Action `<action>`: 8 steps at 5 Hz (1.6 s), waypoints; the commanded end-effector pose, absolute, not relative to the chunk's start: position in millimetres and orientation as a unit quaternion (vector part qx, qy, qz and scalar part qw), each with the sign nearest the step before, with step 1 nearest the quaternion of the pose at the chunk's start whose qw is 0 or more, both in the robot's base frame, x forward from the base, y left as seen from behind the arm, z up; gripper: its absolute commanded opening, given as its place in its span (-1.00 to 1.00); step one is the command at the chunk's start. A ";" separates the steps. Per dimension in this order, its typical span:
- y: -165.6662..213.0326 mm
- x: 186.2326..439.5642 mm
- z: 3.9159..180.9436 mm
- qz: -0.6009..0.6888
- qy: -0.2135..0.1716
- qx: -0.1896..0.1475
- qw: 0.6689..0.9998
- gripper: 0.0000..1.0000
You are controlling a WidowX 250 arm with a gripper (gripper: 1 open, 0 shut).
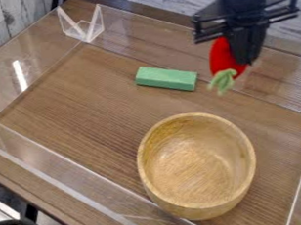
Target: Move the red object to the left side of the table
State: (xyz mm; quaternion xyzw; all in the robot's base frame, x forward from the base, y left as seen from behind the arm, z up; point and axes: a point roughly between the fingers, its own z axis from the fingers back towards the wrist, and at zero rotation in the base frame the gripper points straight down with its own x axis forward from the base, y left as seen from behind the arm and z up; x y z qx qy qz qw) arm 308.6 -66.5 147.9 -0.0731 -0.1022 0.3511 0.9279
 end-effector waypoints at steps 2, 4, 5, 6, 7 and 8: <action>-83.4 315.7 166.8 0.381 -0.137 -0.080 0.911 -1.00; -59.3 302.8 179.5 0.389 -0.140 -0.070 0.908 -1.00; -12.9 296.4 193.3 0.411 -0.145 -0.061 0.898 -1.00; 24.7 286.2 194.2 0.487 -0.148 -0.044 0.860 -1.00; 55.4 275.4 192.5 0.559 -0.150 -0.028 0.815 -1.00; 73.5 271.9 177.5 0.583 -0.151 -0.021 0.798 -1.00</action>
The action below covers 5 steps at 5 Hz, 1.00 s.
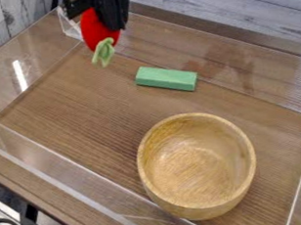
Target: Move the red object to the left side of the table
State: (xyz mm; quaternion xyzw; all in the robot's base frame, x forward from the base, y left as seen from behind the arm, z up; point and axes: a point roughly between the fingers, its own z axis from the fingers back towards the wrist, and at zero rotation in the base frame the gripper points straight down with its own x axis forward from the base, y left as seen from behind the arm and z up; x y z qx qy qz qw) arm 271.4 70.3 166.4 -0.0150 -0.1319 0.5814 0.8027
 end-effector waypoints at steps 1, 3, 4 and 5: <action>81.2 273.4 160.1 0.597 -0.153 -0.016 0.788 -1.00; 101.6 267.6 127.9 0.601 -0.161 -0.011 0.783 -1.00; 110.7 258.8 112.8 0.606 -0.163 -0.009 0.779 -1.00; 114.8 257.4 108.8 0.631 -0.162 0.000 0.759 -1.00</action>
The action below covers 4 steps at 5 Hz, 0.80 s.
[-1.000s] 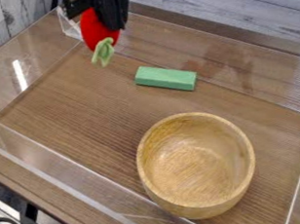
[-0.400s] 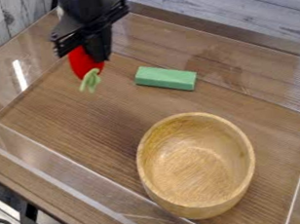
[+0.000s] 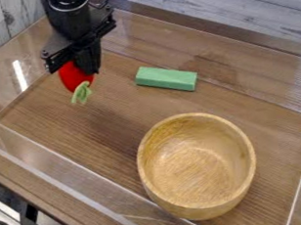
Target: Move the red object to the left side of the table
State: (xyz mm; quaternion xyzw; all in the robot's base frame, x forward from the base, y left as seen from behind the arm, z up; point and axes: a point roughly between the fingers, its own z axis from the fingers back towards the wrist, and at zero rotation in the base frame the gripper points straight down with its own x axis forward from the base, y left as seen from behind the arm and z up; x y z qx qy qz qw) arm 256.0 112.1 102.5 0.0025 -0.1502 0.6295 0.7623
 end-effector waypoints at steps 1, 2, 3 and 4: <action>117.5 258.5 104.7 0.654 -0.162 0.009 0.739 -1.00; 129.4 264.0 93.8 0.649 -0.163 0.011 0.743 -1.00; 138.9 272.1 84.2 0.645 -0.162 0.011 0.747 -1.00; 144.2 278.4 77.7 0.645 -0.160 0.010 0.747 -1.00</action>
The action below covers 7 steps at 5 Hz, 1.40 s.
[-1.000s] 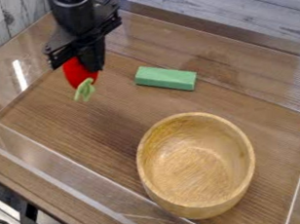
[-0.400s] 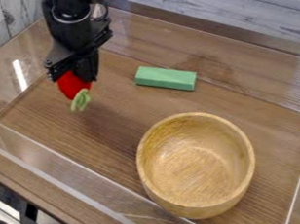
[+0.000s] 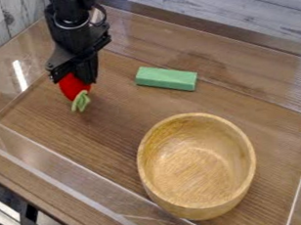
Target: Move the red object to the left side of the table
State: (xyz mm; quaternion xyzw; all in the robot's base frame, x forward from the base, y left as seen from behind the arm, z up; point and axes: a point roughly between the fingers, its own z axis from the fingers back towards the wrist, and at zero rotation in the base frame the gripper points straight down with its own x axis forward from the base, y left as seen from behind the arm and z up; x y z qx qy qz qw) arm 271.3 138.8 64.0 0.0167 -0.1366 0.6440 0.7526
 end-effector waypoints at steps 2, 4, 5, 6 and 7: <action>152.7 285.6 65.6 0.657 -0.153 0.014 0.738 -1.00; 156.0 289.1 65.6 0.671 -0.143 0.020 0.727 -1.00; 157.1 288.8 70.7 0.677 -0.138 0.023 0.723 -1.00; 155.0 289.8 70.2 0.677 -0.134 0.024 0.724 -1.00; 171.7 285.9 68.1 0.680 -0.132 0.030 0.721 1.00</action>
